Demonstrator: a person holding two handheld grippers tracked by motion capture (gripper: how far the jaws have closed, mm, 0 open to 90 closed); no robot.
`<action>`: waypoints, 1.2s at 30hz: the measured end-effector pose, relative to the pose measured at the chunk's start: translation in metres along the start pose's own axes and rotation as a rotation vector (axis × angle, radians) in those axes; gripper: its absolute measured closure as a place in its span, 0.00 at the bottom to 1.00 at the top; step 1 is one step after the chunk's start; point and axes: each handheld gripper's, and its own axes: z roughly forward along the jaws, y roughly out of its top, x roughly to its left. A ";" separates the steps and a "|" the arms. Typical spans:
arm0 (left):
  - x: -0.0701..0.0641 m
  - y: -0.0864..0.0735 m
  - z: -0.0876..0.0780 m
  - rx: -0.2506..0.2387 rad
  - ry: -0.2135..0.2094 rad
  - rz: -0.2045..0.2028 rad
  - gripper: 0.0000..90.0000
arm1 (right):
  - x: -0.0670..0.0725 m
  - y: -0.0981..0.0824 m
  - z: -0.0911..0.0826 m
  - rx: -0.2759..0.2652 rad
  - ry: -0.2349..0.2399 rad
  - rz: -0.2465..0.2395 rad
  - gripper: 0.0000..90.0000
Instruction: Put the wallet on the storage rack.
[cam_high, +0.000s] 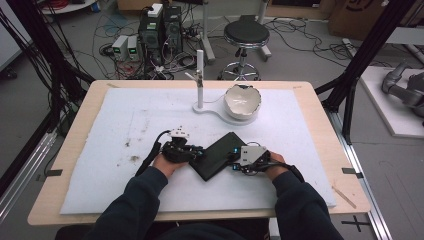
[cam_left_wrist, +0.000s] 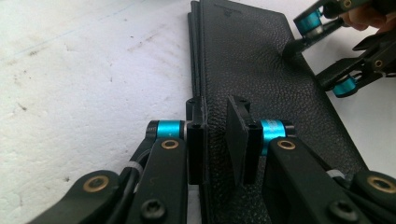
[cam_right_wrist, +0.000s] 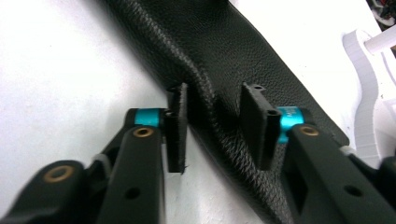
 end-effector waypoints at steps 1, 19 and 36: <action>0.000 0.000 0.000 -0.006 0.001 -0.007 0.86 | 0.001 0.002 -0.001 0.007 -0.010 -0.015 0.81; 0.037 -0.002 -0.125 -0.309 0.249 -0.013 0.64 | -0.005 0.027 -0.019 -0.044 -0.071 0.100 0.95; 0.048 -0.009 -0.140 -0.355 0.304 -0.025 0.69 | -0.037 0.024 -0.094 -0.046 -0.169 0.543 0.96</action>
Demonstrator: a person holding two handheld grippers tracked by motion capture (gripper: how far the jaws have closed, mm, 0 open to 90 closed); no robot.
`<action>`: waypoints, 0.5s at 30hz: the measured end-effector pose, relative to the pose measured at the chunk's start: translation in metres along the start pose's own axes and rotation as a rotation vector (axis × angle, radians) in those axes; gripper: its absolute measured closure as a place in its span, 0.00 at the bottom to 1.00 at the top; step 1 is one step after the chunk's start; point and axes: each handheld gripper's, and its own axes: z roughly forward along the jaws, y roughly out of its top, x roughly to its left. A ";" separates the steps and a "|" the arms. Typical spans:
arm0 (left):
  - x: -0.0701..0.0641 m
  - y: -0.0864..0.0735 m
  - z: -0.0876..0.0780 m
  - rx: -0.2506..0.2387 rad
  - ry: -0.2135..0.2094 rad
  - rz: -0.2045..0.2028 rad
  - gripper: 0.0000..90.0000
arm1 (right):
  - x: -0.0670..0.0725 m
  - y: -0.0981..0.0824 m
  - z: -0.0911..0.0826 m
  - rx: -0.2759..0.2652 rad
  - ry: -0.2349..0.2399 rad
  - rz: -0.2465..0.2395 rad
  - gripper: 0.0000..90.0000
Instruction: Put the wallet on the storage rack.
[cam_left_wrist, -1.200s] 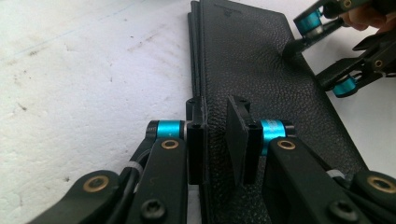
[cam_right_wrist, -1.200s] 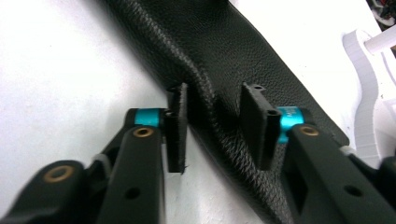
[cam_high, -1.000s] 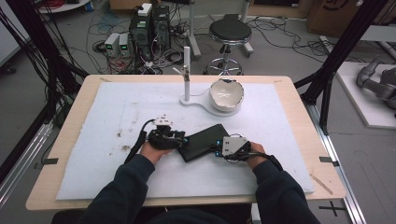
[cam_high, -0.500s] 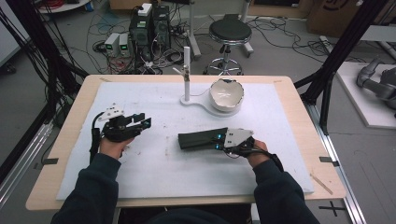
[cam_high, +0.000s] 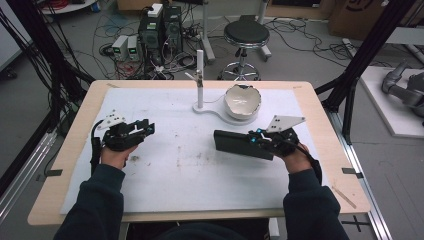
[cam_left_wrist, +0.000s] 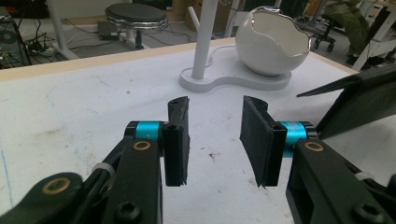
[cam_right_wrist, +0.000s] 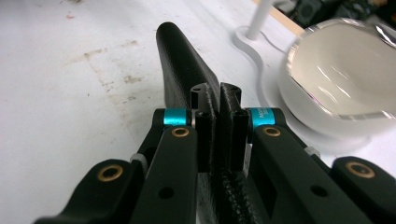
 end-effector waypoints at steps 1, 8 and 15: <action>0.000 0.000 0.000 -0.004 0.001 0.002 0.69 | -0.002 0.001 -0.005 0.003 -0.006 0.020 0.96; 0.001 0.000 0.001 -0.006 -0.001 0.001 0.69 | -0.013 0.004 -0.017 0.058 -0.024 0.132 0.95; 0.001 -0.001 0.001 -0.002 0.002 0.000 0.69 | -0.028 -0.029 0.008 0.029 -0.010 0.189 0.93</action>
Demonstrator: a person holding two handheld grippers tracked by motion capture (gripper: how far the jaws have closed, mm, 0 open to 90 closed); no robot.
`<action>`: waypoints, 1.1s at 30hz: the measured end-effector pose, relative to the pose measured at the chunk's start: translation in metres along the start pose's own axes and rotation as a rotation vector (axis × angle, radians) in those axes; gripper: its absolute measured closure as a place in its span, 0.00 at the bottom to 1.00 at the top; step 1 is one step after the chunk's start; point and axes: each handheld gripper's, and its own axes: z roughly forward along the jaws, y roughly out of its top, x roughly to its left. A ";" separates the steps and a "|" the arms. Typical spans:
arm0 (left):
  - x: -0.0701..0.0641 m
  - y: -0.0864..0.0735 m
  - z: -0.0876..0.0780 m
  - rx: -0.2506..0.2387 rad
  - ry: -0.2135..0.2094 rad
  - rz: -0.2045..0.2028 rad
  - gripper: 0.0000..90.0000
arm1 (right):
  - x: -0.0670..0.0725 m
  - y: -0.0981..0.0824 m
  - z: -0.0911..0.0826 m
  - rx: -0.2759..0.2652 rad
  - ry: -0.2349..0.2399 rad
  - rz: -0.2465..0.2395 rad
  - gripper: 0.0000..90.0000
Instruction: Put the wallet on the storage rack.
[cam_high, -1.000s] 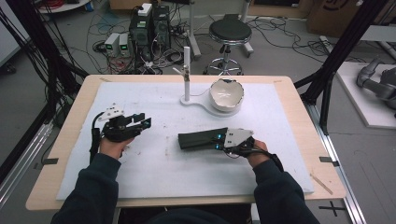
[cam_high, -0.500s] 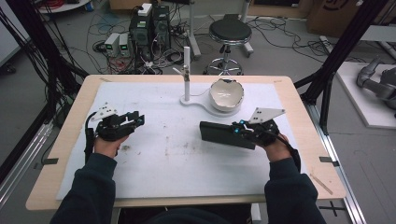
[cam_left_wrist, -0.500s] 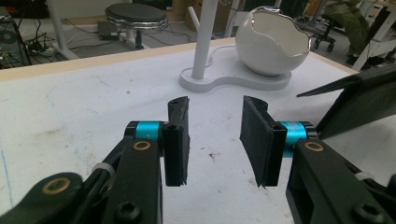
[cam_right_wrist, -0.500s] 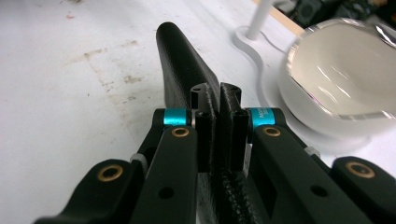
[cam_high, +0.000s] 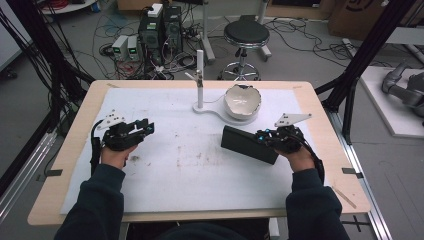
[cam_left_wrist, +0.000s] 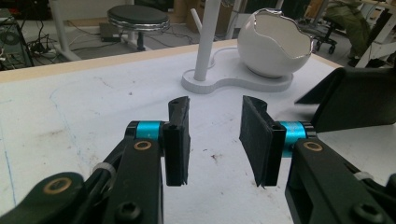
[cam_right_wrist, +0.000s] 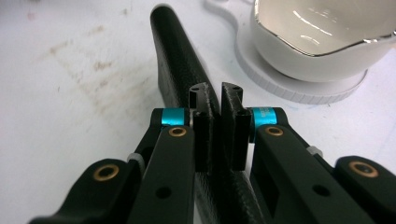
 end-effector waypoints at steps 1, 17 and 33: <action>0.000 0.000 0.000 0.001 0.000 0.001 0.69 | -0.003 -0.003 0.000 -0.024 0.010 0.001 0.94; 0.002 -0.003 0.000 0.000 0.004 -0.009 0.69 | -0.024 -0.023 0.004 -0.155 0.028 0.092 0.61; 0.004 -0.004 0.001 0.003 0.001 -0.018 0.69 | -0.033 -0.038 0.003 -0.146 0.076 0.090 0.51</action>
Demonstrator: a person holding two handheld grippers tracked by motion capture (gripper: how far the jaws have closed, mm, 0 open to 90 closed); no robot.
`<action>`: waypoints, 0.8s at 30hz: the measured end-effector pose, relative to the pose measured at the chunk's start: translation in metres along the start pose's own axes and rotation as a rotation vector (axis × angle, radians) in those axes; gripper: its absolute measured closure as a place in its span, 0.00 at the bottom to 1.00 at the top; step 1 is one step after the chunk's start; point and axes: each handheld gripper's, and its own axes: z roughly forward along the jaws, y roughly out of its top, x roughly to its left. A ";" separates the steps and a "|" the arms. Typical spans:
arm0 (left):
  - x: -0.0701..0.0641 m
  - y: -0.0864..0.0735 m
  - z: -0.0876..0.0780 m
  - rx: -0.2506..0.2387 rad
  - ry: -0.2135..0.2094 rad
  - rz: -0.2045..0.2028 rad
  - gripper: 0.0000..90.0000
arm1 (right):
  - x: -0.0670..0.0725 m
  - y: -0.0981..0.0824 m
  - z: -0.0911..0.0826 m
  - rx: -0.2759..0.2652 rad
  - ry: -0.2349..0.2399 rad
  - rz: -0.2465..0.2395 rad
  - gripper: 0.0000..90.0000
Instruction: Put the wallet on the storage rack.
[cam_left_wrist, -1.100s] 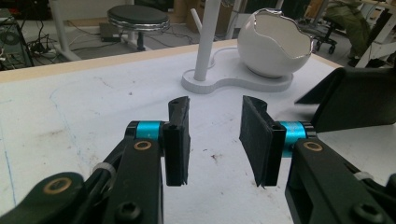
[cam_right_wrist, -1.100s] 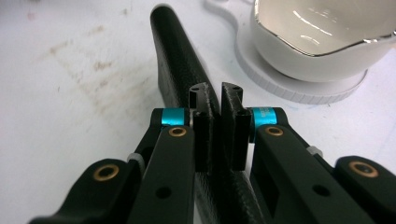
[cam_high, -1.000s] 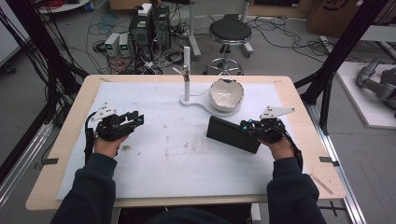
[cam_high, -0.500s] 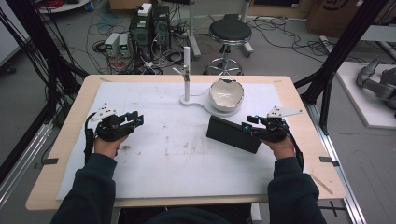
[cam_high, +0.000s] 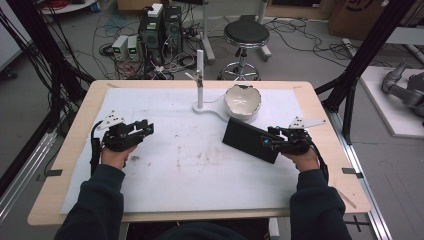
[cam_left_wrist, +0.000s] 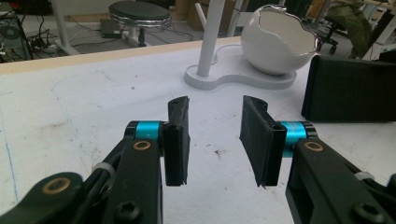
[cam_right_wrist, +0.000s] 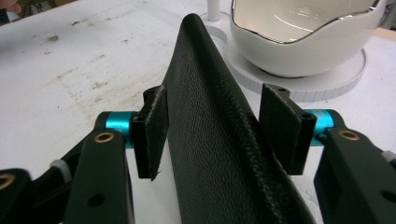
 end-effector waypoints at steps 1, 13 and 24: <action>0.001 0.000 0.000 0.000 0.000 -0.001 0.69 | 0.000 0.000 -0.001 0.002 0.005 0.002 0.51; 0.001 -0.001 0.000 0.002 -0.009 -0.005 0.69 | 0.005 -0.010 0.003 0.128 0.012 -0.133 0.58; 0.001 -0.002 0.001 0.005 -0.017 -0.004 0.68 | -0.001 -0.027 -0.001 0.082 0.057 -0.066 0.51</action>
